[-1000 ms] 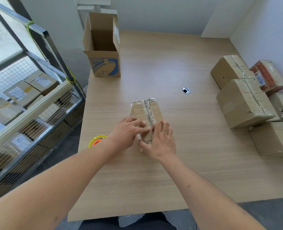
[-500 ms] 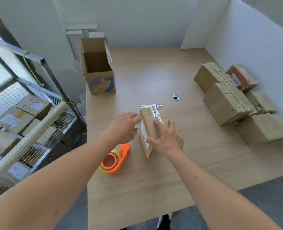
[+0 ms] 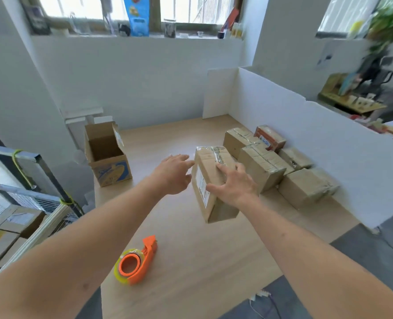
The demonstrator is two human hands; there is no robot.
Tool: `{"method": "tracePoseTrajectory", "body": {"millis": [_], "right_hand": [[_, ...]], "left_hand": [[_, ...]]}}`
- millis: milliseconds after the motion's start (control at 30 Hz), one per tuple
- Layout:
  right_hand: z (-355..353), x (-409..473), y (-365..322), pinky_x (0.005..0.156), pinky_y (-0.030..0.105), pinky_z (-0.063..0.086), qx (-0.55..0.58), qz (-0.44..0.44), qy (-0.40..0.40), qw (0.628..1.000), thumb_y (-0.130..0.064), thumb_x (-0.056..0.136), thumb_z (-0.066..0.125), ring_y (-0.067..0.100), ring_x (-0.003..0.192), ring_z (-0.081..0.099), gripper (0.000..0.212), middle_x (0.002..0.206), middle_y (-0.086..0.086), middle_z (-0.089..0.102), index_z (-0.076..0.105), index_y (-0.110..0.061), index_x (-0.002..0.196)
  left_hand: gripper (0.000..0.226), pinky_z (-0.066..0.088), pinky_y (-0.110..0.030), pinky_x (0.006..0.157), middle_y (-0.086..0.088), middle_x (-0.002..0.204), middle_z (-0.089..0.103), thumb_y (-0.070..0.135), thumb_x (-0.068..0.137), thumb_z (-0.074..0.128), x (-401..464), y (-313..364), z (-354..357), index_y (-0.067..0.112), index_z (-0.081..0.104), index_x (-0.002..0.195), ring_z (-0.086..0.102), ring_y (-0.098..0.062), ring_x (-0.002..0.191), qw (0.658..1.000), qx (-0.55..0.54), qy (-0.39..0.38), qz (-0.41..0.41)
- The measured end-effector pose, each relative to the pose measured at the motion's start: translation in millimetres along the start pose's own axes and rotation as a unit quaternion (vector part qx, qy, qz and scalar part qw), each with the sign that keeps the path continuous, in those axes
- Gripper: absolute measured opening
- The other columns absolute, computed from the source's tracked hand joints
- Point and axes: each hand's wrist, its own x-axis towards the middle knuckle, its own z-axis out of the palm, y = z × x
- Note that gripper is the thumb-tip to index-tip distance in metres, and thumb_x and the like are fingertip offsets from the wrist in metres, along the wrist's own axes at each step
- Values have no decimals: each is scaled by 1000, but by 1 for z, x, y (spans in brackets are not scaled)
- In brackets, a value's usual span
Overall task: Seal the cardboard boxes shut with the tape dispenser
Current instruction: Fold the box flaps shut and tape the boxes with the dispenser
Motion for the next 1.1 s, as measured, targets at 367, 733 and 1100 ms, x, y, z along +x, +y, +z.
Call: {"method": "tracePoseTrajectory", "body": {"millis": [367, 733, 1100], "right_hand": [[-100, -29, 128, 98, 44, 47, -1, 8, 44, 999, -73, 71, 61, 33, 128, 49, 84, 150, 3, 32, 37, -52, 149], [-139, -40, 269, 97, 44, 47, -9, 4, 32, 999, -72, 73, 62, 30, 133, 47, 83, 155, 2, 29, 37, -51, 150], [-105, 20, 331, 102, 44, 46, 9, 16, -21, 1000, -74, 70, 61, 32, 129, 48, 85, 153, 0, 30, 37, -52, 149]], "left_hand": [[52, 20, -47, 121, -1, 144, 49, 32, 100, 53, 37, 150, -25, 24, 42, 150, 42, -27, 138, 999, -16, 36, 36], [53, 29, -36, 113, 2, 150, 47, 29, 99, 58, 67, 290, 0, 22, 45, 149, 43, -24, 138, 997, -22, 56, 40], [54, 32, -36, 112, 0, 149, 47, 32, 98, 56, 137, 313, 57, 19, 43, 149, 44, -25, 137, 1000, -12, -17, 15]]}}
